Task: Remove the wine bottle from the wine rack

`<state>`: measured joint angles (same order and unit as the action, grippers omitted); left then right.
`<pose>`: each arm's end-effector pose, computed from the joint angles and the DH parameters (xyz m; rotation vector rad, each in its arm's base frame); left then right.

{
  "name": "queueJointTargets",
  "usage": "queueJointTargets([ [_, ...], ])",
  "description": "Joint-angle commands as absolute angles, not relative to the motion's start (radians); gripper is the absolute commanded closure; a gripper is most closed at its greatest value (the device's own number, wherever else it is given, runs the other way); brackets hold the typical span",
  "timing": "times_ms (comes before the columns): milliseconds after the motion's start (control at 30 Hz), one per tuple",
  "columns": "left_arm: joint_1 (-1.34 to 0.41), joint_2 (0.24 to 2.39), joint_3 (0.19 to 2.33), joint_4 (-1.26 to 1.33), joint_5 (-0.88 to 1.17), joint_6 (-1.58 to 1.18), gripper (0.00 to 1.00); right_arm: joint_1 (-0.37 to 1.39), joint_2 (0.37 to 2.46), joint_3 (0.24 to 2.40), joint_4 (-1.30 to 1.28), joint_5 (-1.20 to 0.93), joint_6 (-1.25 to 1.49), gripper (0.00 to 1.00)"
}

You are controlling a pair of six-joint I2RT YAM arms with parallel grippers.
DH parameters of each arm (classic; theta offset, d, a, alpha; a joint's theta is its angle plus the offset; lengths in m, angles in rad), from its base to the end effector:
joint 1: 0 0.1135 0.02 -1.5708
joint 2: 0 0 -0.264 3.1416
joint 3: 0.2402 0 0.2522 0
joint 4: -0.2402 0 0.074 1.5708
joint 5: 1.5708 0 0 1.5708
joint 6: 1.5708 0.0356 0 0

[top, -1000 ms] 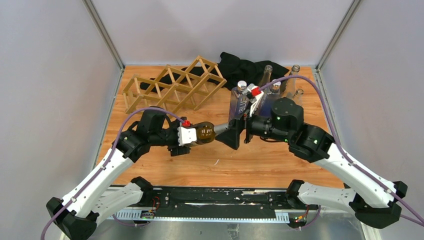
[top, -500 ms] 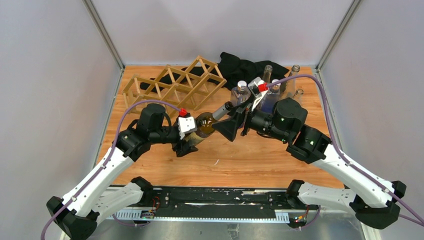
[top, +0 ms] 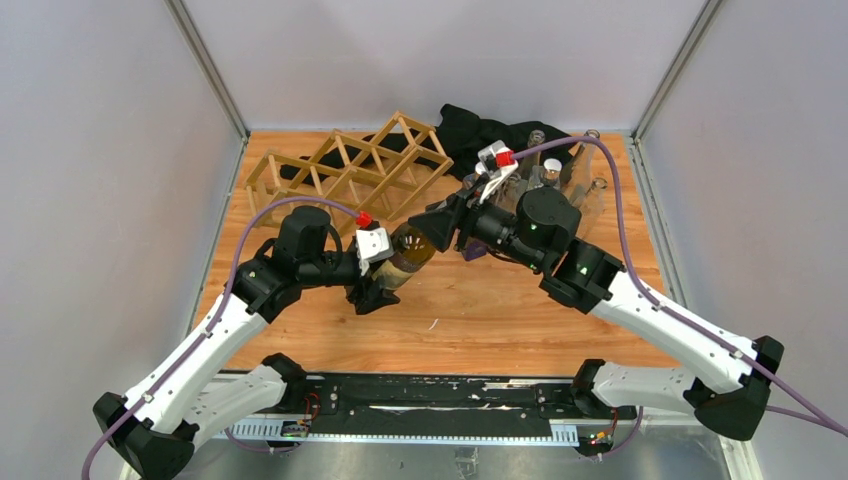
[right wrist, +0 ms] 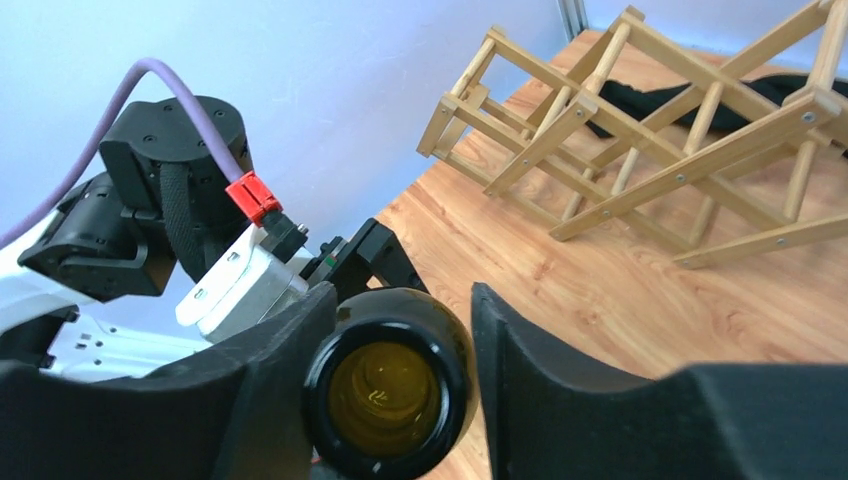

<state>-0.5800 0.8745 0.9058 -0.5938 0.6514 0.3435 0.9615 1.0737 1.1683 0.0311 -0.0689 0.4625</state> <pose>0.1389 -0.1168 0.3291 1.2724 1.6878 -0.8321 0.1359 0.1990 0.4421 -0.4450 1.4992 1.1988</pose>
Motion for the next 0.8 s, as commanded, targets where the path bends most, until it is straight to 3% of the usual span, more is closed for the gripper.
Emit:
queueJointTargets([
  [0,-0.587,0.861,0.948,-0.501,0.706,0.313,1.0,0.96,1.098,1.176,0.103,-0.035,0.493,0.52],
  [200,-0.586,0.861,0.944,-0.49,0.69,0.294,1.0,0.959,1.117,1.165,0.119,-0.016,0.512,0.98],
  [233,-0.587,0.865,0.947,-0.494,0.679,0.287,0.94,0.959,1.119,1.169,0.107,-0.011,0.508,1.0],
  [300,-0.588,0.882,0.959,-0.511,0.632,0.252,0.47,0.959,1.12,1.182,0.071,-0.002,0.494,1.0],
  [367,-0.587,0.901,0.979,-0.544,0.574,0.242,0.07,0.959,1.121,1.198,0.015,0.015,0.47,1.0],
  [400,-0.587,0.914,0.989,-0.571,0.554,0.252,0.01,0.96,1.121,1.211,-0.014,0.037,0.45,1.0],
  [767,-0.452,0.975,1.068,-0.699,0.574,0.255,0.0,0.959,1.034,1.153,-0.233,0.173,0.292,1.0],
])
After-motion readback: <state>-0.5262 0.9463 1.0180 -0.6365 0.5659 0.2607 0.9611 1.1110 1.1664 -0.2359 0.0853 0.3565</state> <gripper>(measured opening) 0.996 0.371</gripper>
